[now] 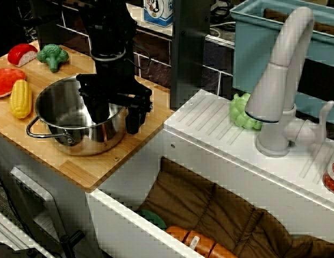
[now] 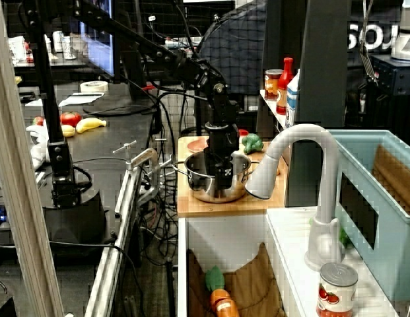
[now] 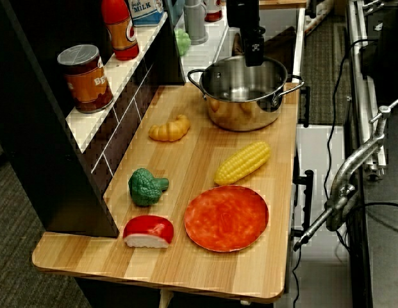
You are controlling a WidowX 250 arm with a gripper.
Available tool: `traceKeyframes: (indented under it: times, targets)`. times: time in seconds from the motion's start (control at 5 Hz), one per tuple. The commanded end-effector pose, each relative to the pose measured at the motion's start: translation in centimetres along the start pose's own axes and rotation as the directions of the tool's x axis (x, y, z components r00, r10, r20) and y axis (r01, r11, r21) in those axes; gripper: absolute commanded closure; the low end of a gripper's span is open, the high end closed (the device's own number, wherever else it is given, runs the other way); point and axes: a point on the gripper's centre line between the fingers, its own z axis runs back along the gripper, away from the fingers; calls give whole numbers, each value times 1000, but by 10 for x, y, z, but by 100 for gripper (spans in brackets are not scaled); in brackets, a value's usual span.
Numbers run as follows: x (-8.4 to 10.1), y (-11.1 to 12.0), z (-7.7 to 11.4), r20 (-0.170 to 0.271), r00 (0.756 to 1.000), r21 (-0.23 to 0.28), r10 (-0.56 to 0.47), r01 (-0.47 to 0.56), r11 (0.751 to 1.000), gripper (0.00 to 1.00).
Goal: Lift pot
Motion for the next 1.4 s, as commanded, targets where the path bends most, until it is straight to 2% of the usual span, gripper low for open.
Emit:
traceKeyframes:
  times: [0.0,0.4,0.6,1.2]
  targets:
    - [5,6,1,7,1000,61,26,-26,998,0]
    - [3,3,2,-6,999,100,38,-37,994,0]
    - [5,11,-2,-55,994,160,99,-89,983,0]
    - [8,42,-21,-102,981,175,165,-146,974,0]
